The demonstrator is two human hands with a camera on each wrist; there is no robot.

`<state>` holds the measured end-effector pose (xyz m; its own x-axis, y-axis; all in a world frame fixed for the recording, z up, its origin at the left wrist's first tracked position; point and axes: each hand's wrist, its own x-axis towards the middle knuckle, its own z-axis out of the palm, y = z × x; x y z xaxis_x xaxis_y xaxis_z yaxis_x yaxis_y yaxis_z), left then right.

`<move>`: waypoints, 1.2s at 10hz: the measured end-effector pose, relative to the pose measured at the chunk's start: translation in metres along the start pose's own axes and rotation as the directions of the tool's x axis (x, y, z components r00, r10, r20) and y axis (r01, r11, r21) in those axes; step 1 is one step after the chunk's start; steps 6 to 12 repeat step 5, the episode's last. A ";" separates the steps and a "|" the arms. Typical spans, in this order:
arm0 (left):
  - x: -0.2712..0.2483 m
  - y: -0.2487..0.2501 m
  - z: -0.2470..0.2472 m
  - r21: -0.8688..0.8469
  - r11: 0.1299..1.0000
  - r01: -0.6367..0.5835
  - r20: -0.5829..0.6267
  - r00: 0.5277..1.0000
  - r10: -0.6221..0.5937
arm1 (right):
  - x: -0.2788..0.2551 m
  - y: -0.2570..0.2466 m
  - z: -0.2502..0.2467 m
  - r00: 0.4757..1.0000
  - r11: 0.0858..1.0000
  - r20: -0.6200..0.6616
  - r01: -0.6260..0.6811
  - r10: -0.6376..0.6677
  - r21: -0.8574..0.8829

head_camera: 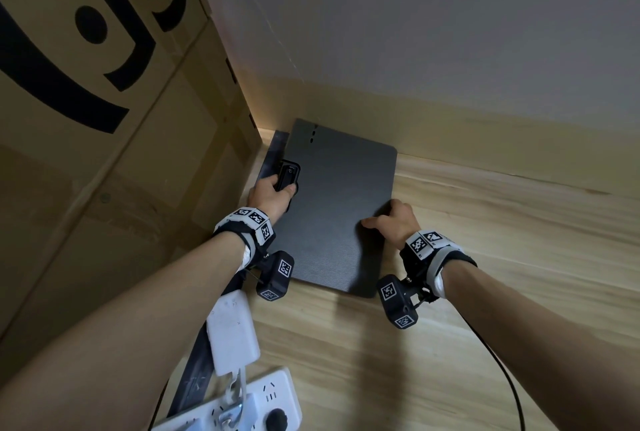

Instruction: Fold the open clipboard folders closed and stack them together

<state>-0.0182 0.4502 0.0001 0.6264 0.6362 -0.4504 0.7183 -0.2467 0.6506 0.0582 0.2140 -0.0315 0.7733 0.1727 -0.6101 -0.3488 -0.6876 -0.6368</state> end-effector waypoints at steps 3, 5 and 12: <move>-0.025 0.022 -0.008 0.065 0.996 -0.056 -0.005 0.998 0.056 | -0.018 0.002 -0.014 1.000 0.999 0.012 0.016 -0.017 0.043; -0.054 0.054 0.003 0.099 0.969 -0.226 -0.091 0.968 0.234 | -0.051 0.027 -0.064 0.992 0.984 -0.124 0.037 -0.015 0.176; -0.054 0.054 0.003 0.099 0.969 -0.226 -0.091 0.968 0.234 | -0.051 0.027 -0.064 0.992 0.984 -0.124 0.037 -0.015 0.176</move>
